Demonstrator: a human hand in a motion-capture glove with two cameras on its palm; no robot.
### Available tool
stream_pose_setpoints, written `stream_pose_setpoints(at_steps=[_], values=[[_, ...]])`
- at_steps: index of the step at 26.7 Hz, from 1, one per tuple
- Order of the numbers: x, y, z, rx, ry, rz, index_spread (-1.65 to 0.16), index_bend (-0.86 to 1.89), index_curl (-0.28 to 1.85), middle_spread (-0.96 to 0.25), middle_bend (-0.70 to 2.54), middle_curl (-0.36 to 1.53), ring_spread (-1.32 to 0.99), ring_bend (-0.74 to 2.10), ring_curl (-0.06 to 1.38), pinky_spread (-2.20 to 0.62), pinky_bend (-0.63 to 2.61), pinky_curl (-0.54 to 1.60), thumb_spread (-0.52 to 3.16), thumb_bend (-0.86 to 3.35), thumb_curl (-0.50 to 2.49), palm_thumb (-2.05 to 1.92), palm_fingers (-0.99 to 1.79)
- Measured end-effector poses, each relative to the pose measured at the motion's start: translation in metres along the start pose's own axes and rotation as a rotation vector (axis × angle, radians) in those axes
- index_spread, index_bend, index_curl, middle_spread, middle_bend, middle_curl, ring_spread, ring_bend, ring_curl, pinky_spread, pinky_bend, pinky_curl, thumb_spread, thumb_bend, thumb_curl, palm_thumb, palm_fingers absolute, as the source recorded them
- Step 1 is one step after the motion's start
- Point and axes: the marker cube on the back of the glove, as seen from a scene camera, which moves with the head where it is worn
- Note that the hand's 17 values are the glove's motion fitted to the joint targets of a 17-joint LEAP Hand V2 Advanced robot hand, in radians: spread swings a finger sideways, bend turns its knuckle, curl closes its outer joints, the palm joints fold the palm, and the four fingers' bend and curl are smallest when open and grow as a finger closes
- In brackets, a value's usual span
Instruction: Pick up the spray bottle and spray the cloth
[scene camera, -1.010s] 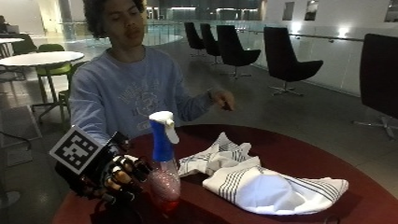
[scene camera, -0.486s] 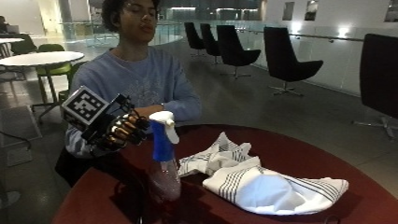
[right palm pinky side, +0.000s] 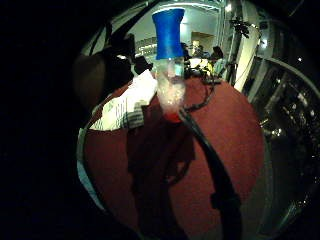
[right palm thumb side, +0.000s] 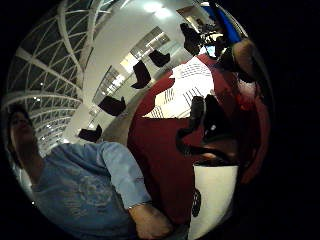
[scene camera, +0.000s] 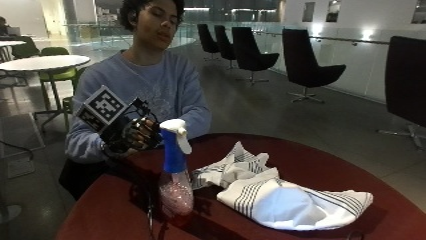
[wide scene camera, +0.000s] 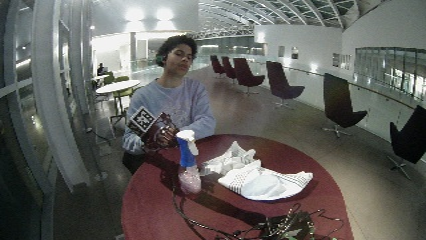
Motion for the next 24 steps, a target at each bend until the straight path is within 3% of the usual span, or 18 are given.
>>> stream_pose_setpoints(at_steps=[8, 16, 24], values=[[0.036, -0.022, 0.008, -0.04, -0.186, 0.314, -0.33, -0.05, 0.23, -0.03, 0.4, 0.36, -0.02, 0.52, 0.35, 0.2, 0.31, 0.25, 0.98, 0.09, 0.35, 0.67, 0.71], [0.074, -0.056, 0.032, -0.122, -0.355, 0.371, -0.35, -0.01, 0.14, -0.02, 0.51, 0.4, 0.03, 0.45, 0.33, 0.21, 0.42, 0.3, 0.99, -0.01, 0.33, 0.6, 0.58], [0.091, -0.103, 0.062, -0.05, -0.42, 0.428, -0.35, 0.07, 0.12, -0.01, 0.39, 0.37, 0.02, 0.54, 0.34, 0.22, 0.47, 0.32, 0.99, -0.02, 0.33, 0.63, 0.57]])
